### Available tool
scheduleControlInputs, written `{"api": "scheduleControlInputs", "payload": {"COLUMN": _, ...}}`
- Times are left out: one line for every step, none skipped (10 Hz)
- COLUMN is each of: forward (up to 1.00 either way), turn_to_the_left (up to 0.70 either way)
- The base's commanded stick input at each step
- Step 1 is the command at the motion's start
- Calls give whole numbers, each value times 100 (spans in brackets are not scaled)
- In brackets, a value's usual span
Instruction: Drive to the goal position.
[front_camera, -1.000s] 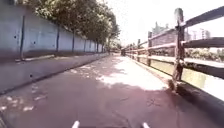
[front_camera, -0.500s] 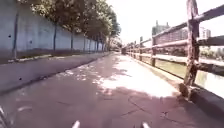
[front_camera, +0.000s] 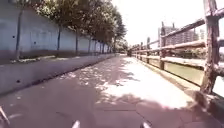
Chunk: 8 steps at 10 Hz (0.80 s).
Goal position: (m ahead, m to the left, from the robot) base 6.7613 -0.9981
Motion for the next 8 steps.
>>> {"api": "scheduleControlInputs", "payload": {"forward": 70, "turn_to_the_left": 0}}
{"api": "scheduleControlInputs", "payload": {"forward": 70, "turn_to_the_left": 0}}
{"api": "scheduleControlInputs", "payload": {"forward": 70, "turn_to_the_left": 0}}
{"api": "scheduleControlInputs", "payload": {"forward": 70, "turn_to_the_left": 0}}
{"api": "scheduleControlInputs", "payload": {"forward": 70, "turn_to_the_left": 0}}
{"api": "scheduleControlInputs", "payload": {"forward": 70, "turn_to_the_left": 0}}
{"api": "scheduleControlInputs", "payload": {"forward": 70, "turn_to_the_left": 0}}
{"api": "scheduleControlInputs", "payload": {"forward": 70, "turn_to_the_left": 0}}
